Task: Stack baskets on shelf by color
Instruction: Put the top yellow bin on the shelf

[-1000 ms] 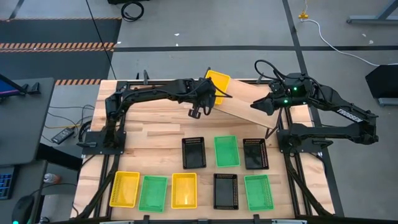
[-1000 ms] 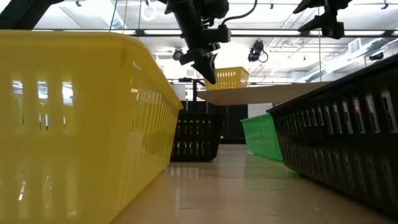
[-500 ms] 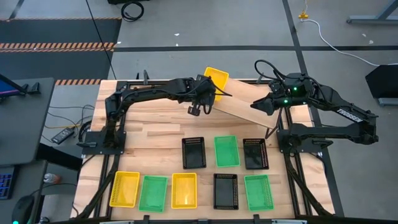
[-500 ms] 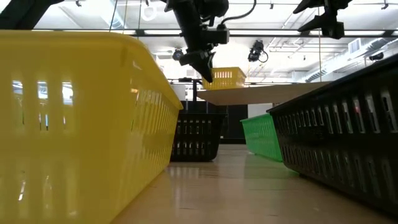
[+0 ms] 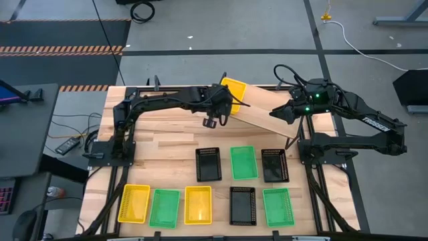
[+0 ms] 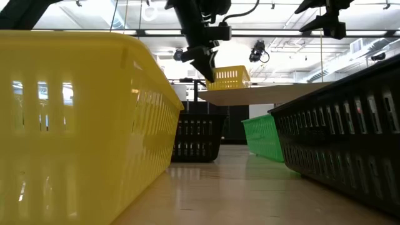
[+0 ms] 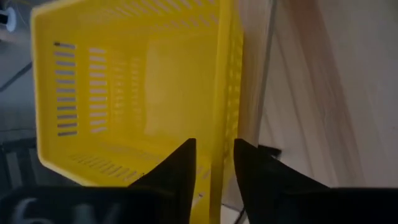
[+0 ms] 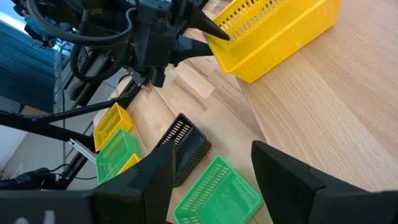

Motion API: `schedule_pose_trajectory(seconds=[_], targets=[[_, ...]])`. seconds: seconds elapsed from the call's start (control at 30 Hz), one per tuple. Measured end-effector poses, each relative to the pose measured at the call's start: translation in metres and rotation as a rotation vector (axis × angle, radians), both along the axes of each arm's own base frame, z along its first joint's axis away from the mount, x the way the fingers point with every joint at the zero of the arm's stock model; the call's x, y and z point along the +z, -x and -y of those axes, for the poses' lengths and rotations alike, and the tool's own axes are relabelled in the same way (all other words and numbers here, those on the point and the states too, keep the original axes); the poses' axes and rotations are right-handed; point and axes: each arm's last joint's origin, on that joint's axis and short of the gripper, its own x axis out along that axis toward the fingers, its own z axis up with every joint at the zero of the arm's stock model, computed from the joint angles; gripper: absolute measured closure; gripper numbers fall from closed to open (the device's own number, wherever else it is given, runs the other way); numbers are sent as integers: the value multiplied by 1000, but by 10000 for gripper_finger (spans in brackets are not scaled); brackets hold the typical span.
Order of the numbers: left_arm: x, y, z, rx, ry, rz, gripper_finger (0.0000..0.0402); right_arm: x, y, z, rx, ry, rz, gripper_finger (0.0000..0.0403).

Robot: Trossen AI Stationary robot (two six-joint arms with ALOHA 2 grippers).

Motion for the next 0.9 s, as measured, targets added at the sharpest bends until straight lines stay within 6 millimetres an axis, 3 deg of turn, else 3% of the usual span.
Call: schedule_pose_trajectory(seconds=[0.23,0.47,0.9], targets=[[0,4,-5,65,-80,-42,231,0,0,0,-1,-2,0,186],[0,4,-5,118,-94,-27,225,0,0,0,-1,-3,0,186],[11,2,24,128,-81,42,221,0,0,0,6,-4,3,186]])
